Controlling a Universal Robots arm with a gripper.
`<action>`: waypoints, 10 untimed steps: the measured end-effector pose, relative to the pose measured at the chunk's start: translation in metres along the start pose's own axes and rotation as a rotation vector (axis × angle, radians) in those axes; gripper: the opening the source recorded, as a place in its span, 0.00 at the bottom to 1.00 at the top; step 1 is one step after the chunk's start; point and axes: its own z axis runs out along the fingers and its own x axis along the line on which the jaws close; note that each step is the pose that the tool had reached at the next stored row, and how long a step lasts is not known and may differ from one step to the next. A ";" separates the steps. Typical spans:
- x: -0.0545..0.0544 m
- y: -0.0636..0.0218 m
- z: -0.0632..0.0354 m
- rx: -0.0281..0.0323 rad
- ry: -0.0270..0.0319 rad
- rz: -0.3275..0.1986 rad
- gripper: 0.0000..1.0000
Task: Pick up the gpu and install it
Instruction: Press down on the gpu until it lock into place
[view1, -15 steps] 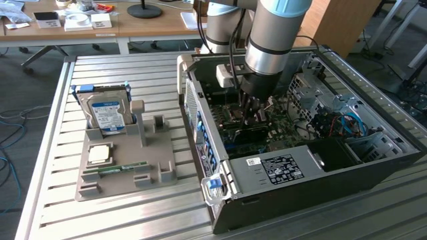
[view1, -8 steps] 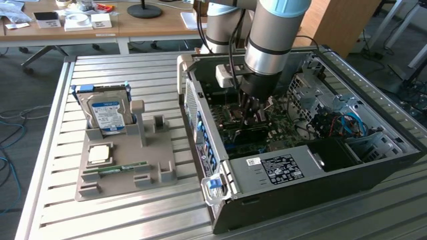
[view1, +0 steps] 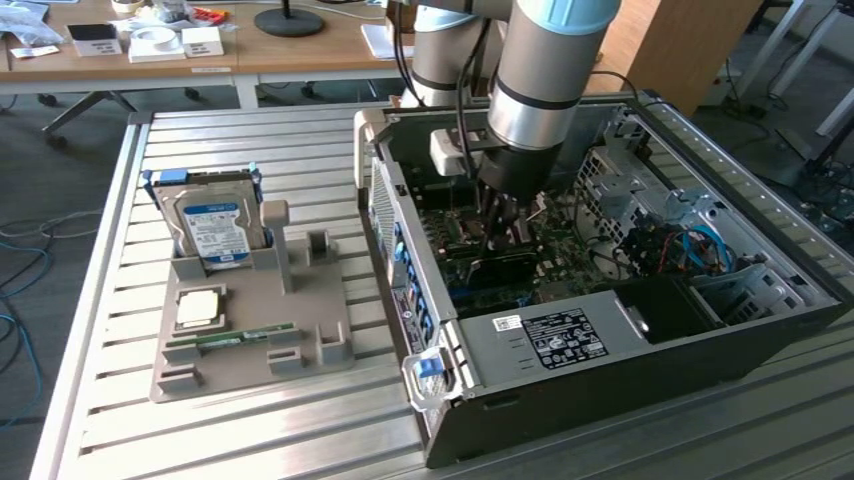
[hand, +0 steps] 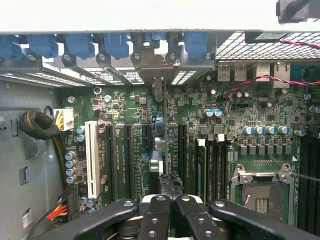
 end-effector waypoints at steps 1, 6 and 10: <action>0.000 0.0001 0.0000 -0.0001 0.0001 0.000 0.11; 0.000 0.0002 0.0000 -0.0001 0.0001 0.000 0.11; 0.000 0.0002 -0.0030 0.0006 -0.0024 0.000 0.11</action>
